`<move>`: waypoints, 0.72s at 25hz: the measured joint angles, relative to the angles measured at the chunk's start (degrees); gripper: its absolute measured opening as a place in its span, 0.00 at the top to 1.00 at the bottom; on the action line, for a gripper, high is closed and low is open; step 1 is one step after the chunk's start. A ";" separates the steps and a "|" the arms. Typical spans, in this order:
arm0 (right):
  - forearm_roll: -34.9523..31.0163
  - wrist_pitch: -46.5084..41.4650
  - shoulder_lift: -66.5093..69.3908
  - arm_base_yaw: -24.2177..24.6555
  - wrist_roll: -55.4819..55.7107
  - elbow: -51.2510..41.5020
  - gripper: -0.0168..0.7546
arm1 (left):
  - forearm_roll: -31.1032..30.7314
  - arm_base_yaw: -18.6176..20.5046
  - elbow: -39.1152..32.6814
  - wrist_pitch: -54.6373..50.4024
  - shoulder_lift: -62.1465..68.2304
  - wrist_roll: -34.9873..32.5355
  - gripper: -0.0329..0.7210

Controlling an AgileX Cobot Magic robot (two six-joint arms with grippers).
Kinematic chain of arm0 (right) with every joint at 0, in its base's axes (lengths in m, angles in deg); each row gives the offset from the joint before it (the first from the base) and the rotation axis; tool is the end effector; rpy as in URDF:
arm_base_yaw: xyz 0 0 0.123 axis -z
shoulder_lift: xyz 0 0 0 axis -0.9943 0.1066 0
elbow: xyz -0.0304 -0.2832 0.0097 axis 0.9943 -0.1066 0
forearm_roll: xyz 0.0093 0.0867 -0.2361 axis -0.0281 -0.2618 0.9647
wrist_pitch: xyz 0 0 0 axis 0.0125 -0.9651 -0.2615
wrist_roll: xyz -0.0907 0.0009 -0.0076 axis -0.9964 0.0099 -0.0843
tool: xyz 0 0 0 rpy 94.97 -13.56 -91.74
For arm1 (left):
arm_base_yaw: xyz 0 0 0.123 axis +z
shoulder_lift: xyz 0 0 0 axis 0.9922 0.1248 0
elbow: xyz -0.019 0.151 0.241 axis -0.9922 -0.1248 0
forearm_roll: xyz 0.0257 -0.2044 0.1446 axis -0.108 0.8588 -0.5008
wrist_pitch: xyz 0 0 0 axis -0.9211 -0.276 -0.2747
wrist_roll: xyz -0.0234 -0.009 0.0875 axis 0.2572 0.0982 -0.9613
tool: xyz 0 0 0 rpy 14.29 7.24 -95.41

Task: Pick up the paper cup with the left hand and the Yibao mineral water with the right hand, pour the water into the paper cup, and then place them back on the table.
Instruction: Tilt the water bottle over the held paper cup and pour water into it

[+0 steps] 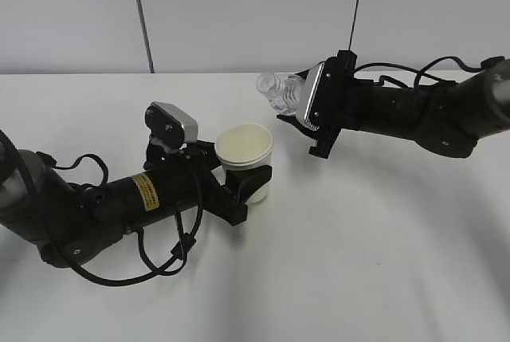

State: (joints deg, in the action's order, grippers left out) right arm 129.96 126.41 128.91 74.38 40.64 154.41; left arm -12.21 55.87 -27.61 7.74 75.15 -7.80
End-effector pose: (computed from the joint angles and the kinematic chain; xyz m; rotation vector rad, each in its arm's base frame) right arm 0.4298 0.1147 0.1359 -1.3124 1.3392 -0.1419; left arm 0.3094 -0.2048 0.0836 0.7421 1.6469 -0.7792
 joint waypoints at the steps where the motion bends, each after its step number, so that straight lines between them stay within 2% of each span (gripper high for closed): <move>1: 0.00 0.00 -0.12 0.00 -0.42 0.00 0.34 | 0.00 0.00 0.00 0.00 0.00 0.00 0.35; 18: 0.10 -0.02 -2.10 0.00 -8.20 1.53 0.34 | -0.18 0.00 1.15 0.00 0.00 0.00 0.35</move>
State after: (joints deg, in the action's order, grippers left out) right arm 130.06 126.38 126.81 74.38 32.44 155.94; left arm -12.39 55.87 -26.47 7.74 75.15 -7.80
